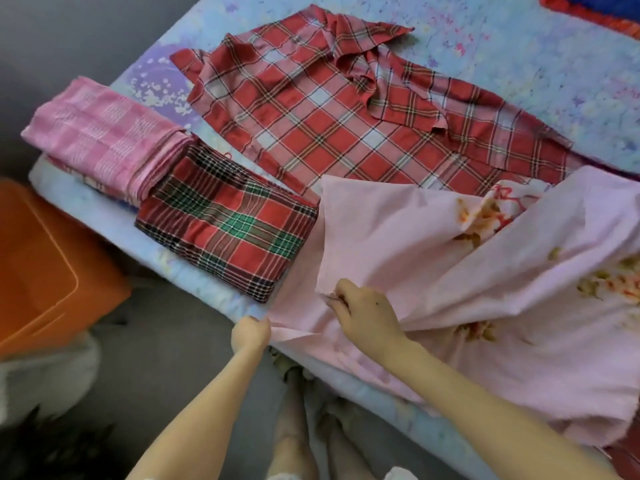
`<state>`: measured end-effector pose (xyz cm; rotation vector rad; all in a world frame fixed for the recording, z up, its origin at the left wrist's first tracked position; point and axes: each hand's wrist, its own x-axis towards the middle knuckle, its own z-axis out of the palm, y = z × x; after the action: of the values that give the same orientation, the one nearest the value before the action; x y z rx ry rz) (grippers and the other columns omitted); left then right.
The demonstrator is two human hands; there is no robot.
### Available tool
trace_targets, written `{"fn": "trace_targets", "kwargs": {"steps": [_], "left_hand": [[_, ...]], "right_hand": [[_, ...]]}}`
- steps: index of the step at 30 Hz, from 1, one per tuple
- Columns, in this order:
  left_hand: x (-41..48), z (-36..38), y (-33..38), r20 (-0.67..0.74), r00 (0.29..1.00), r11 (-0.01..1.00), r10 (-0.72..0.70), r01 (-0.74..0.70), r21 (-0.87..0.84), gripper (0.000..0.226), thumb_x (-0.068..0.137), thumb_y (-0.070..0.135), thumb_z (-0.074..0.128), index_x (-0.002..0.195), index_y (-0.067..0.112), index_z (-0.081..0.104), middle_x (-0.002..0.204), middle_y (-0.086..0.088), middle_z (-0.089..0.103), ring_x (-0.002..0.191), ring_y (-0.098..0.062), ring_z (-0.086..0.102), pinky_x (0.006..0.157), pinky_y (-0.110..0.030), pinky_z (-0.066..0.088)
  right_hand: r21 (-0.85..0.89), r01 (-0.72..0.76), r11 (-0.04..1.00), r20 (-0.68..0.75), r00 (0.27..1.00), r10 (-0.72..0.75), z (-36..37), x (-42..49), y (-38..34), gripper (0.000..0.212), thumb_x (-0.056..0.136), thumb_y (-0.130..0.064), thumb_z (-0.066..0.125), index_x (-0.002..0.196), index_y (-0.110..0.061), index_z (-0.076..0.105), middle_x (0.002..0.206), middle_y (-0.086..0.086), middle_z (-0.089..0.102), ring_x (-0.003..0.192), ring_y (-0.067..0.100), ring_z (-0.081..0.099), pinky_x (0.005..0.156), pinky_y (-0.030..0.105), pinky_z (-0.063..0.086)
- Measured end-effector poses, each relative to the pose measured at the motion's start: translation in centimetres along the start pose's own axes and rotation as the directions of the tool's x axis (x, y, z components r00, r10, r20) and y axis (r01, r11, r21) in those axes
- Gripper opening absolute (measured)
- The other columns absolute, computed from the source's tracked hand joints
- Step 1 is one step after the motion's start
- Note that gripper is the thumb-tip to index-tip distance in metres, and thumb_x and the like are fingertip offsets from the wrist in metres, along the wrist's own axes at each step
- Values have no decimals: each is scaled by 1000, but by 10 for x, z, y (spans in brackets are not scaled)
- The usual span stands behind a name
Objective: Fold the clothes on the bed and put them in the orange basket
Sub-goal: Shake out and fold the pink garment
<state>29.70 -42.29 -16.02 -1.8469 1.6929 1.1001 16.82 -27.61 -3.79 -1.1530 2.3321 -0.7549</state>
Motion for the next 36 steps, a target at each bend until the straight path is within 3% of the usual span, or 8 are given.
{"fn": "trace_targets", "kwargs": {"steps": [5,10,16,20,23,27,32,36], "left_hand": [[15,6,-2,60,998,998,-31,34,-48,50,86,50,53,104,5,65,105,-15,65,97,-33,61,83,-36,50],[27,9,-4,141,981,990,-136,139,-15,29,86,25,58,106,4,59,89,-10,56,89,-28,59,74,-31,47],[5,3,-41,368,923,861,-112,275,-428,9,83,6,62,87,4,55,65,-6,45,53,-17,37,50,-25,30],[-2,2,-50,362,932,875,-15,187,-446,3,86,8,59,85,7,62,91,-15,65,88,-25,61,77,-33,46],[4,4,-55,249,968,883,34,87,-460,16,84,8,64,68,10,62,108,-25,63,112,-38,54,92,-43,45],[3,0,-62,194,979,881,55,44,-470,22,83,5,64,62,10,60,73,-7,55,71,-23,49,70,-33,43],[-19,-32,-39,191,968,929,165,-88,-359,25,75,2,66,53,5,55,59,-9,45,61,-23,44,60,-29,41],[-57,-82,18,293,910,901,293,-161,-402,50,76,-7,64,34,16,49,37,6,44,40,-10,46,44,-16,41]], "right_hand": [[20,-97,995,45,994,96,23,5,7,32,97,-27,50,71,-12,38,54,3,44,53,26,37,53,37,32],[-2,-162,987,90,983,161,35,9,5,31,97,-26,49,72,-11,38,52,-4,37,53,23,37,54,37,33],[-53,-163,985,117,979,168,45,11,-2,24,98,-24,46,78,-12,41,65,1,47,64,24,39,56,33,20],[-68,-135,989,111,984,142,48,6,-7,28,98,-24,46,75,-10,39,56,-3,38,58,25,38,51,32,19],[-43,-105,994,59,992,107,44,1,-8,30,96,-22,50,72,-11,37,51,-10,31,47,10,30,45,22,18],[13,-86,996,-3,996,86,40,-1,-14,31,94,-20,54,70,-12,36,48,-11,29,44,8,29,45,22,21],[46,9,999,-178,984,-1,30,-2,-36,31,87,-20,59,68,-18,35,45,-13,24,40,11,25,40,22,20],[87,94,992,-263,962,-68,3,1,-62,32,84,-19,65,66,-22,39,48,-11,36,43,11,31,41,17,22]]}}
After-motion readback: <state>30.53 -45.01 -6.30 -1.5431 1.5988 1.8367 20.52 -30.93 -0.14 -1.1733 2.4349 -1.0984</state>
